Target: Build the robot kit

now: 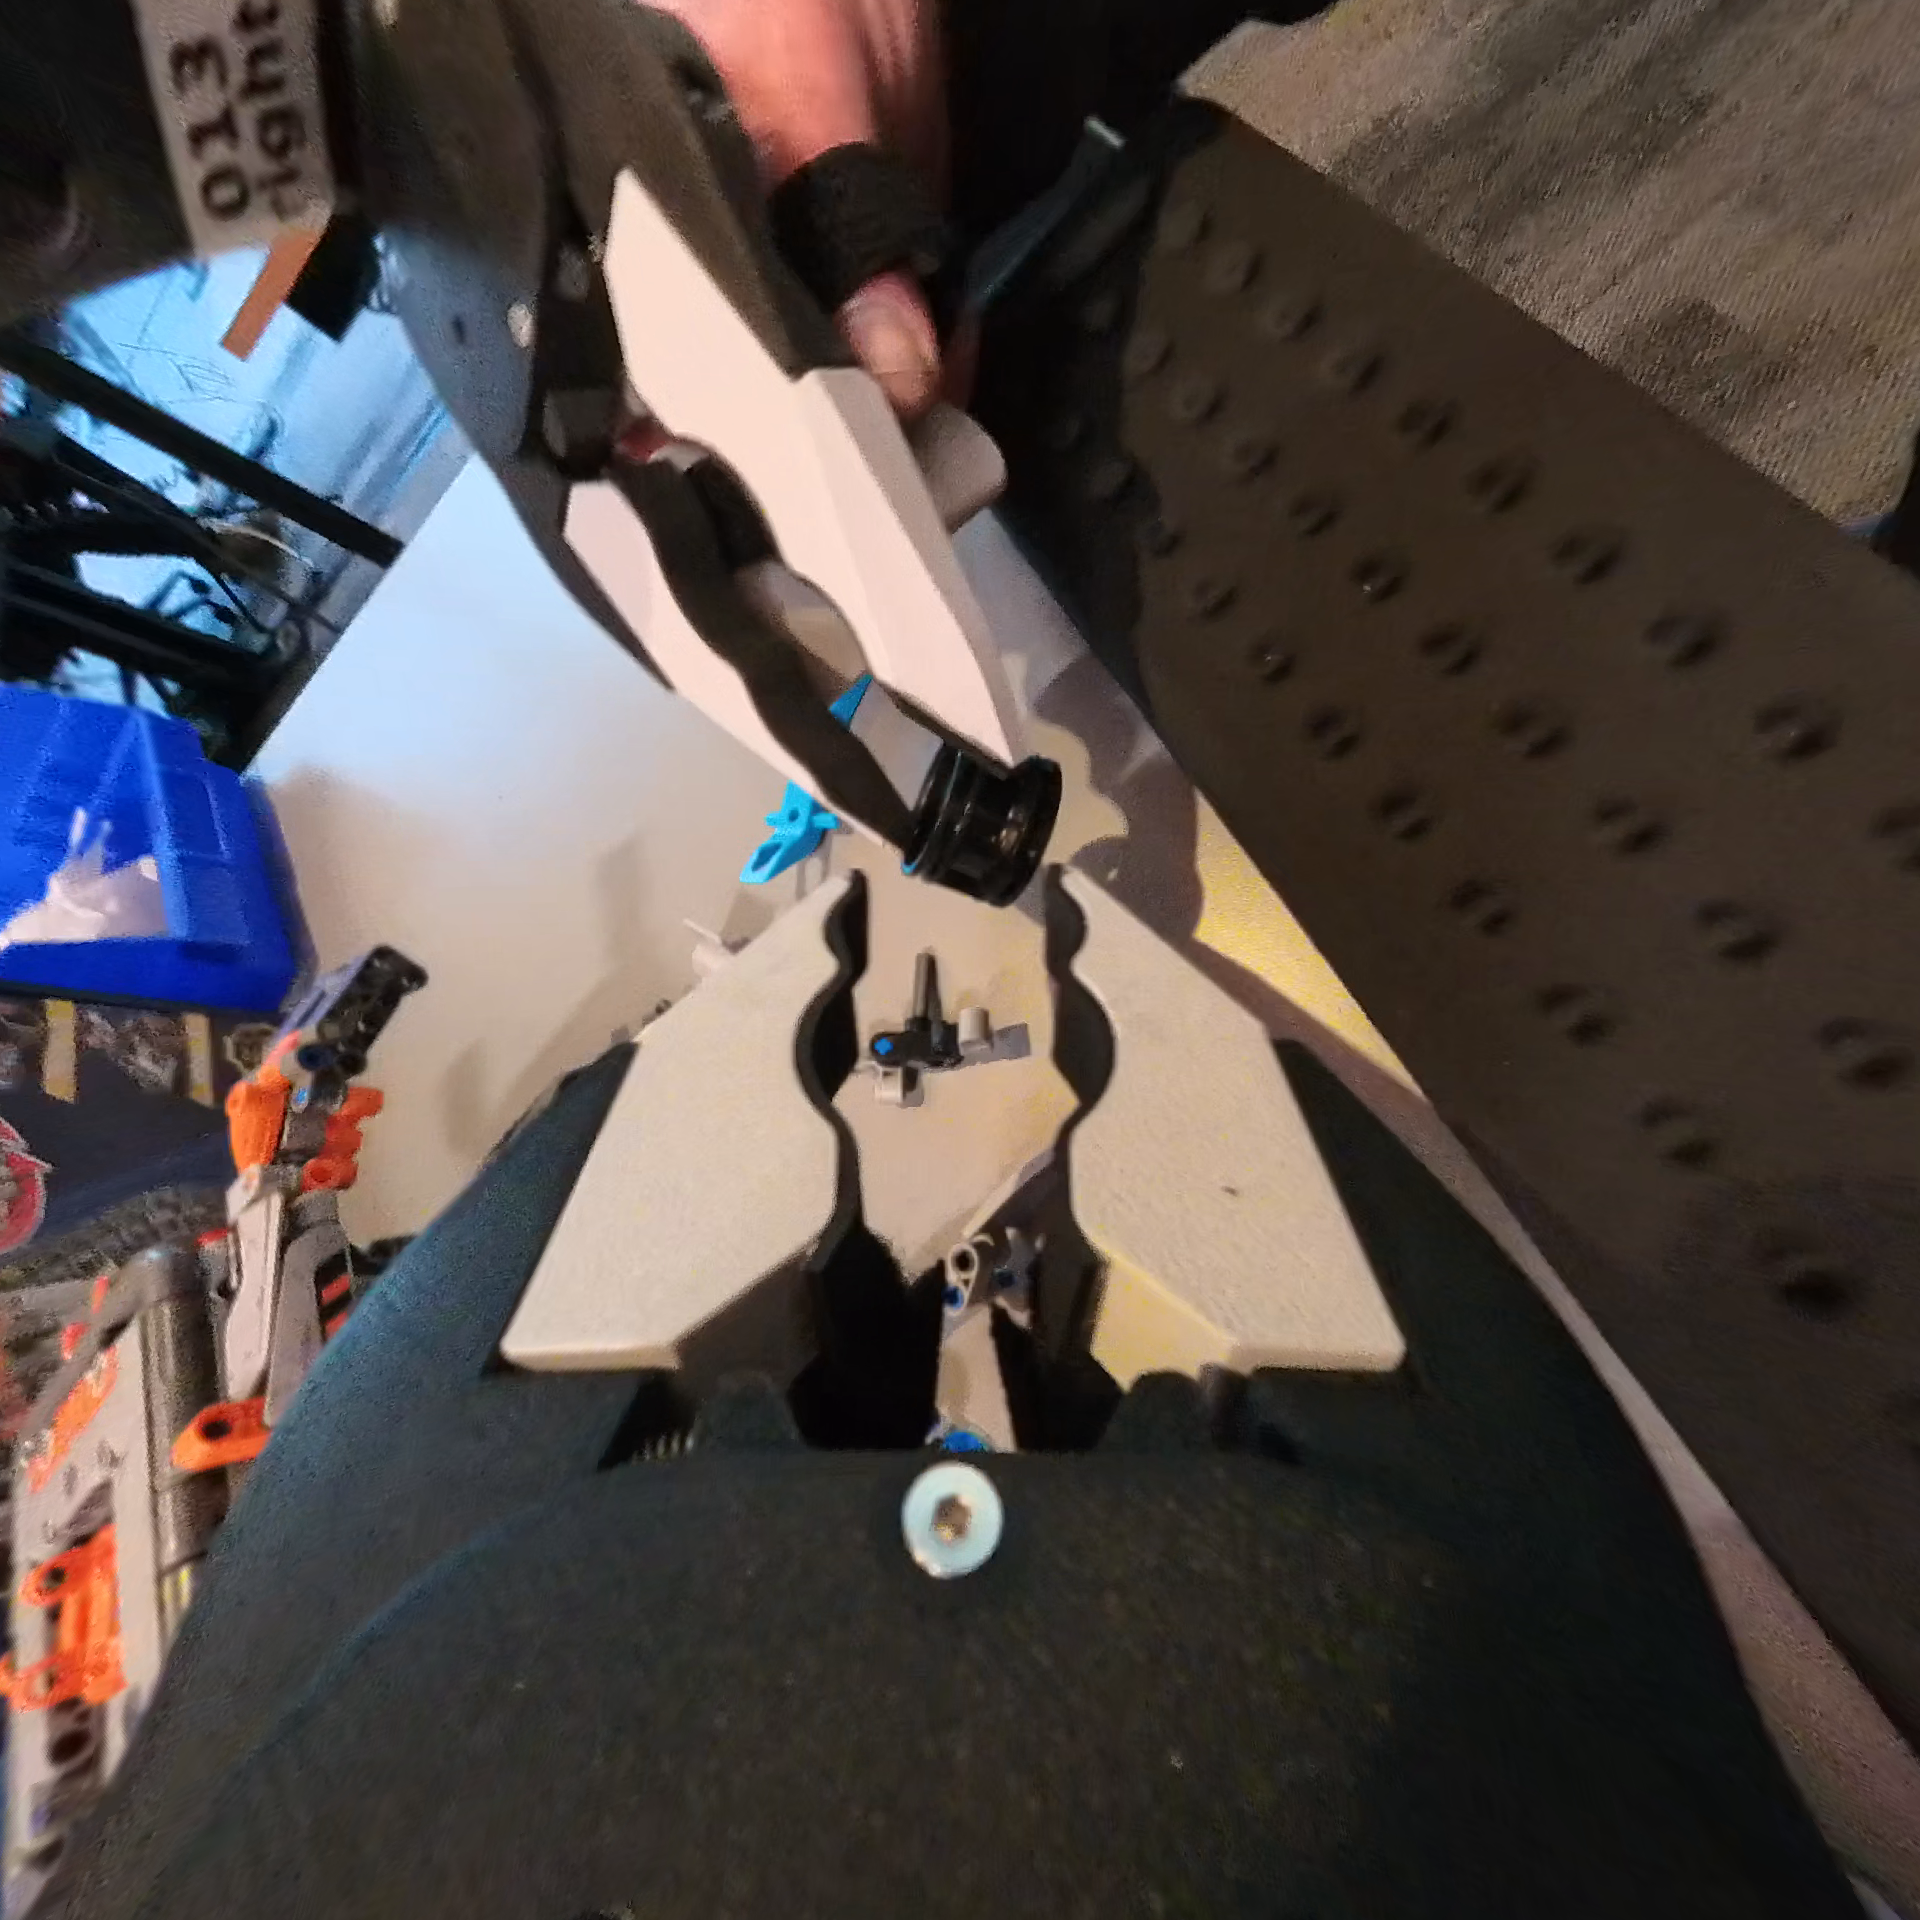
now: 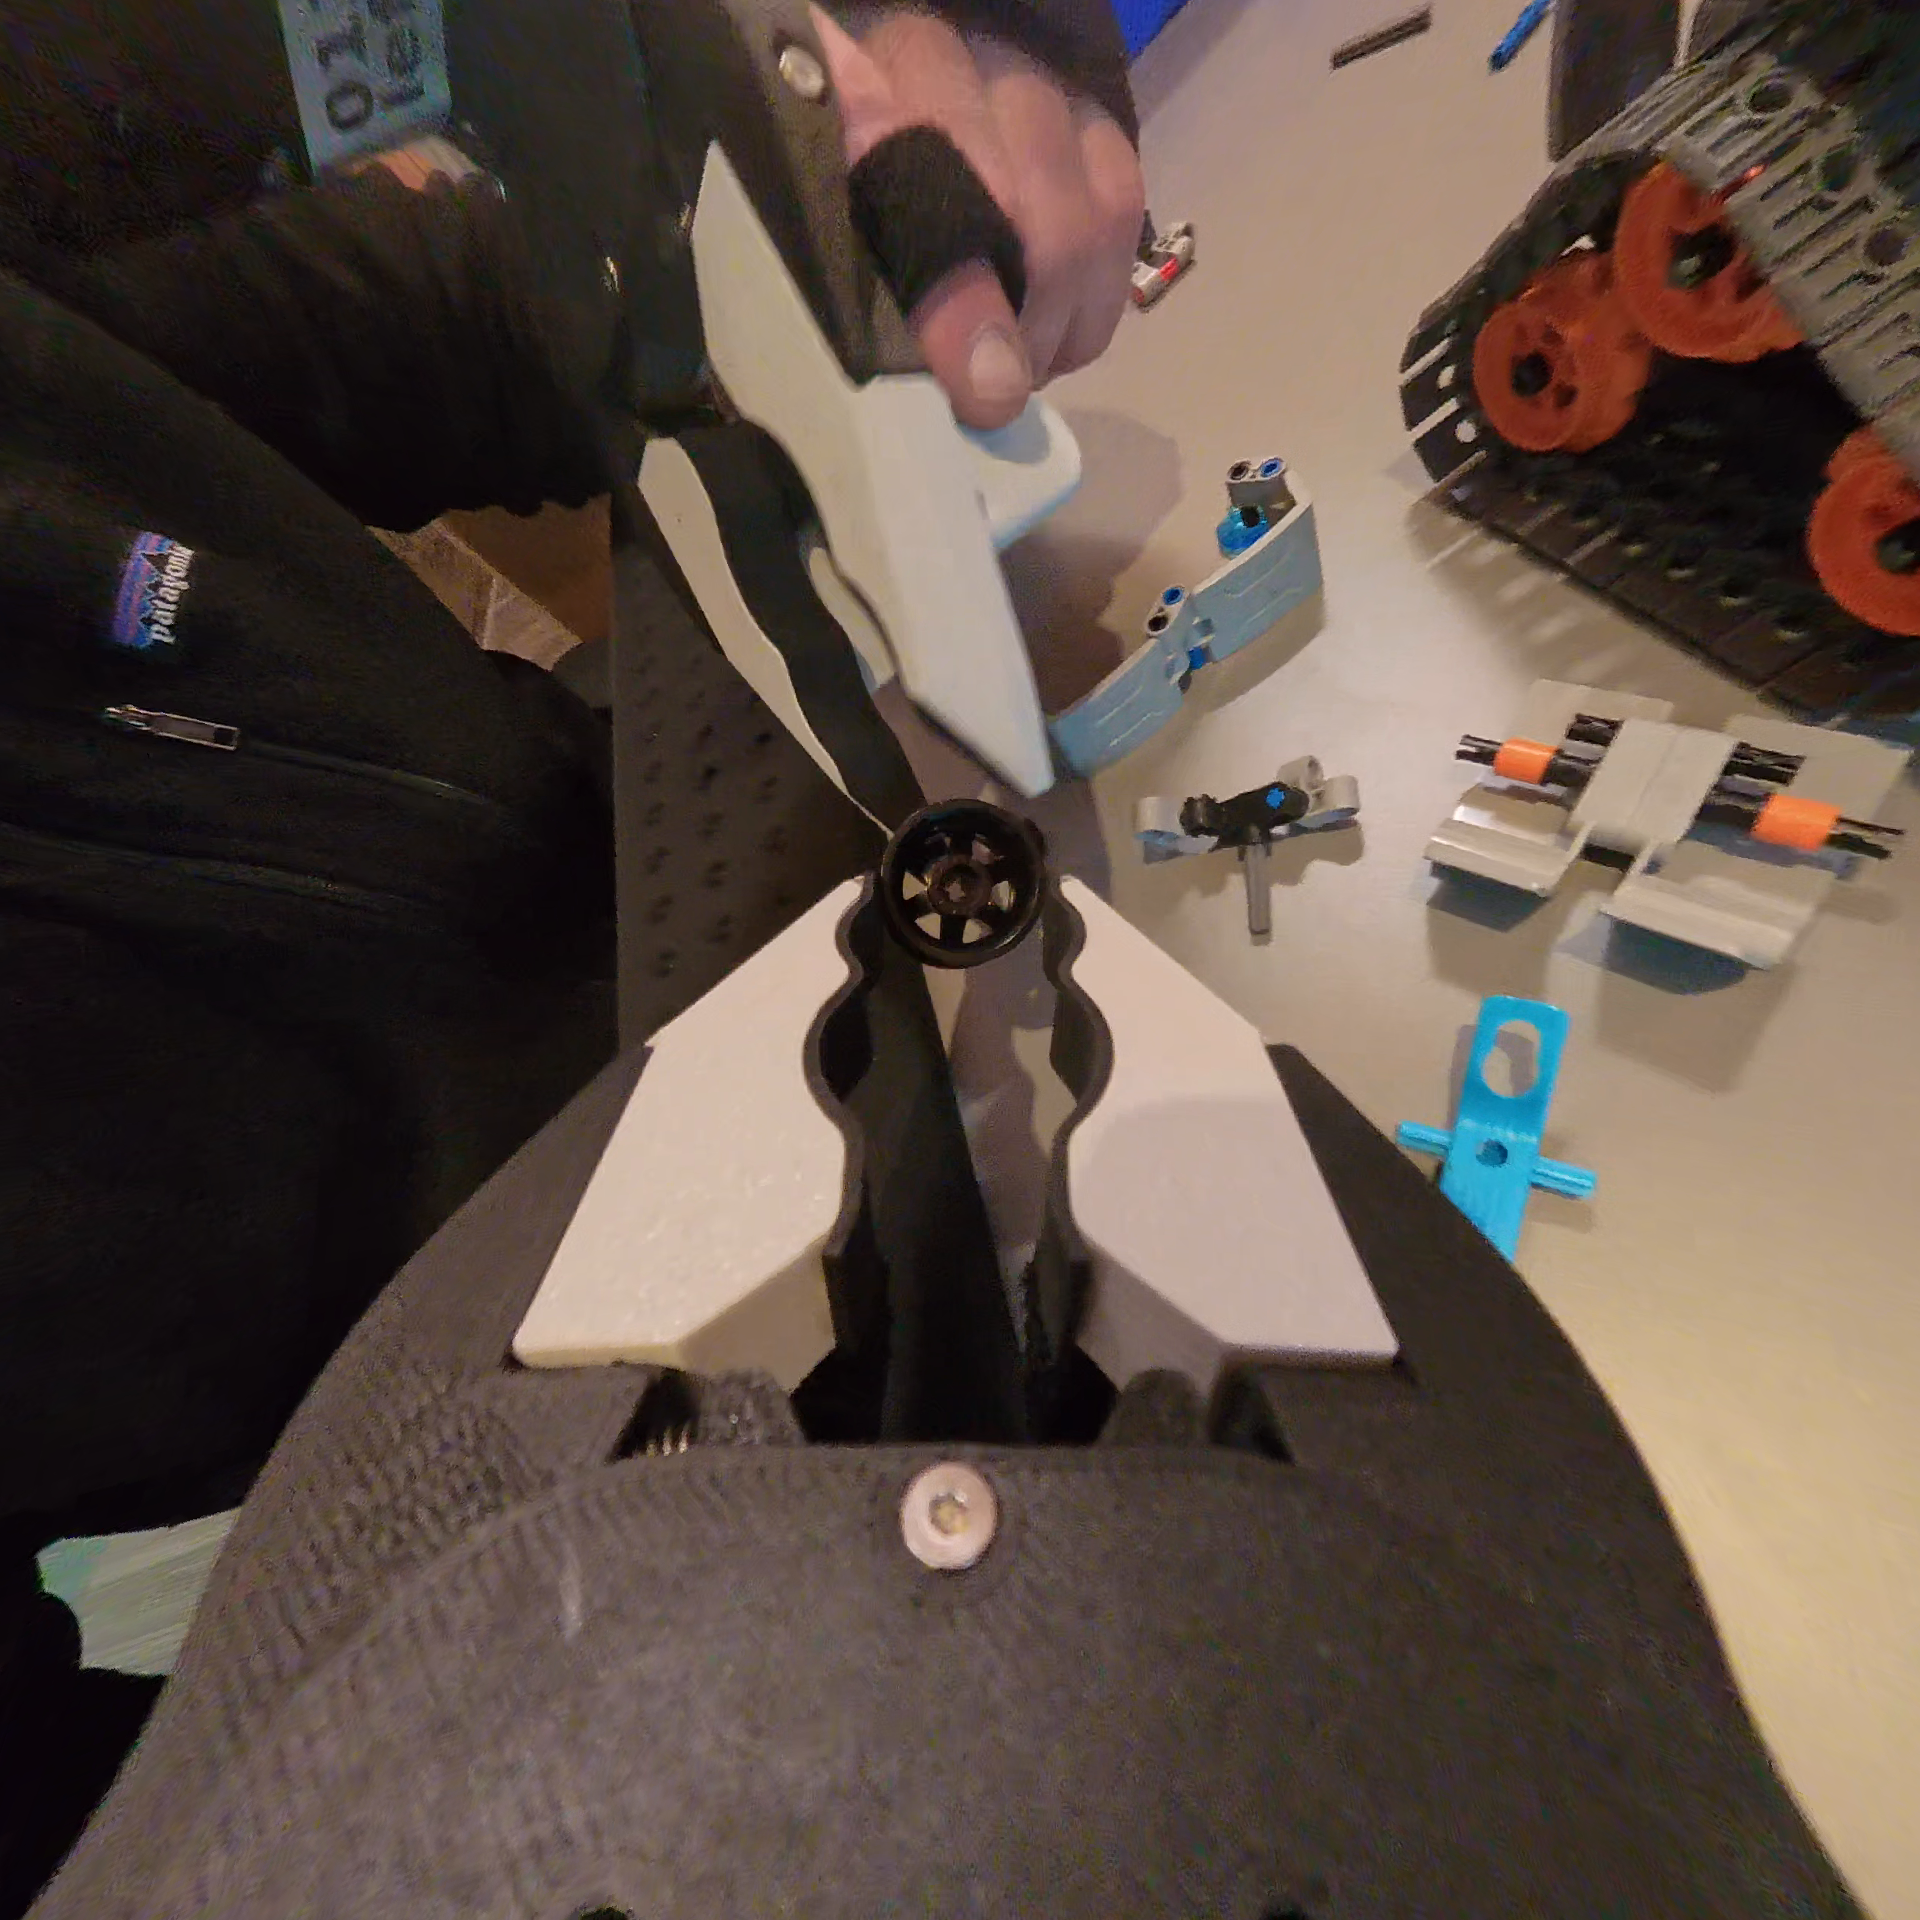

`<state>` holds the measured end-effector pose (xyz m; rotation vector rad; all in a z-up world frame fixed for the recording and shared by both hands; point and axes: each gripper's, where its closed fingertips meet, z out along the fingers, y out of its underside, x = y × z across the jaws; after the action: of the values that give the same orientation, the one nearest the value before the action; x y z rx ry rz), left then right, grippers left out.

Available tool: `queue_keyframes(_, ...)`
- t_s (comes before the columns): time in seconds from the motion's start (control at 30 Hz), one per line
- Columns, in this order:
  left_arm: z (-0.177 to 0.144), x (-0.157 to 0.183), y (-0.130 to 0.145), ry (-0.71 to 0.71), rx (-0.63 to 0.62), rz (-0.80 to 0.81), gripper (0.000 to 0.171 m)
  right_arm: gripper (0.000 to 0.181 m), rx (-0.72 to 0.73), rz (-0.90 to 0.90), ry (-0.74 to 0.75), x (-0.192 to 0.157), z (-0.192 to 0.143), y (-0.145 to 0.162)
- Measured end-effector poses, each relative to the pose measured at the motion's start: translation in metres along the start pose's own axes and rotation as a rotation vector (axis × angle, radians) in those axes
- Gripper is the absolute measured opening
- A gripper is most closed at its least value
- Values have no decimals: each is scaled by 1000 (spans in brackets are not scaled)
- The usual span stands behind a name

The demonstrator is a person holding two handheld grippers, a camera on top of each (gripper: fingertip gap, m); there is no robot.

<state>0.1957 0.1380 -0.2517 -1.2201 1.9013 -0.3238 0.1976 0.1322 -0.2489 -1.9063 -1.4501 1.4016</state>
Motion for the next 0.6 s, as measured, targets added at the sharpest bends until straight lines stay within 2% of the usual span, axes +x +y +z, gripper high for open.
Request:
queue_keyframes(0.03, 0, 4, -2, 7, 11, 20, 24, 28, 1, 5, -12, -1, 1, -2)
queue_keyframes(0.1, 2, 6, -3, 22, 23, -3, 20, 29, 18, 7, -19, -2, 2, -7)
queue_keyframes(0.27, -3, -6, -10, 61, 129, -216, 17, 33, 101, -17, 10, -1, -6, -22)
queue_keyframes(0.33, -5, -11, -13, 90, 183, -331, 17, 36, 140, -93, 66, -1, -12, -27)
queue_keyframes(0.43, -11, -18, -23, 201, 322, -562, 17, 39, 197, -270, 207, -6, -27, -40)
queue_keyframes(0.53, -22, -26, -36, 318, 483, -756, 17, 39, 134, -510, 483, -2, -36, -45)
queue_keyframes(0.6, -29, -32, -40, 369, 562, -852, 16, 40, 111, -649, 608, -6, -34, -50)
